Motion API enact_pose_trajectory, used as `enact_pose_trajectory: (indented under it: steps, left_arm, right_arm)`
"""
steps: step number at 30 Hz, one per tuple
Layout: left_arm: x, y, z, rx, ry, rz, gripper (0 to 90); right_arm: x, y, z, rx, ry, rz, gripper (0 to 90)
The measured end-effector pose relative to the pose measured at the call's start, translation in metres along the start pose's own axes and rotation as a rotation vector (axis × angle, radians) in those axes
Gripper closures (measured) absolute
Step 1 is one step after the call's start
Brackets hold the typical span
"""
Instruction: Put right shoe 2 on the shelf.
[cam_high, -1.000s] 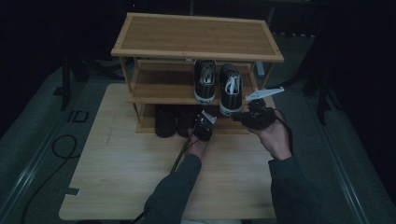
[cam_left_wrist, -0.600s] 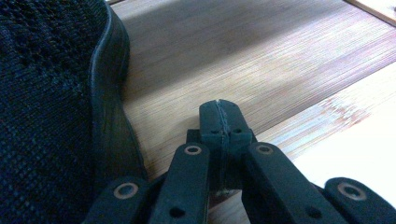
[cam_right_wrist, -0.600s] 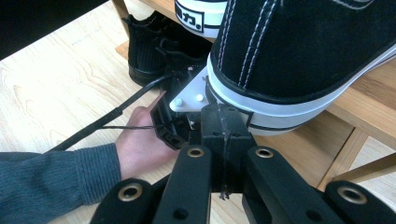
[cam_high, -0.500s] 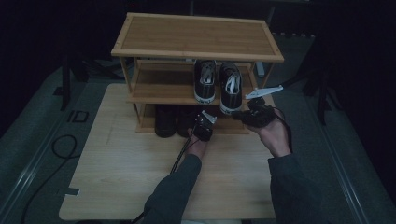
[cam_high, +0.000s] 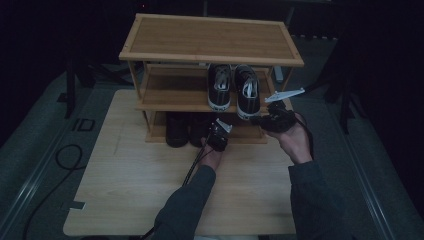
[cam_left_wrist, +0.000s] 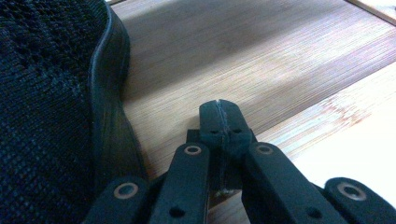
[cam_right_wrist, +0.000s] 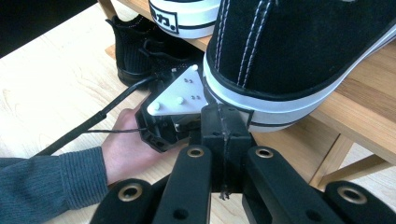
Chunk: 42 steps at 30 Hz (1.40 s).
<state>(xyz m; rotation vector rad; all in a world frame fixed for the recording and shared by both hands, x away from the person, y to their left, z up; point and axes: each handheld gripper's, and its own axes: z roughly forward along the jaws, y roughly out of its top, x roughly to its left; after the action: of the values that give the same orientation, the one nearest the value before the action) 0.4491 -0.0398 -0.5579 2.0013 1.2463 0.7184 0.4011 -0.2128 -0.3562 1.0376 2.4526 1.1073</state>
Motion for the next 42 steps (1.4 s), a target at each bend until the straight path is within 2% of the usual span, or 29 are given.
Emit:
enact_pose_trajectory:
  steps: [13, 21, 30, 38, 42]
  left_arm:
    - [0.001, 0.0, 0.0, 0.006, -0.004, 0.005, 89.7]
    - [0.0, 0.0, 0.0, 0.001, -0.008, 0.0, 89.7]
    - [0.0, 0.0, 0.0, 0.001, -0.006, 0.001, 89.8]
    - [0.0, 0.0, 0.0, 0.002, -0.004, -0.006, 89.7]
    - [0.001, 0.0, 0.0, 0.01, -0.011, 0.005, 89.7]
  right_arm:
    - [0.0, 0.01, 0.014, 0.007, 0.025, -0.001, 90.0]
    - [-0.005, 0.009, 0.011, 0.006, 0.005, 0.005, 90.0]
    - [-0.01, 0.009, 0.013, 0.001, 0.01, 0.012, 90.0]
    - [-0.006, 0.015, 0.02, 0.009, 0.008, 0.0, 90.0]
    - [-0.004, 0.017, 0.022, 0.014, 0.01, -0.004, 90.0]
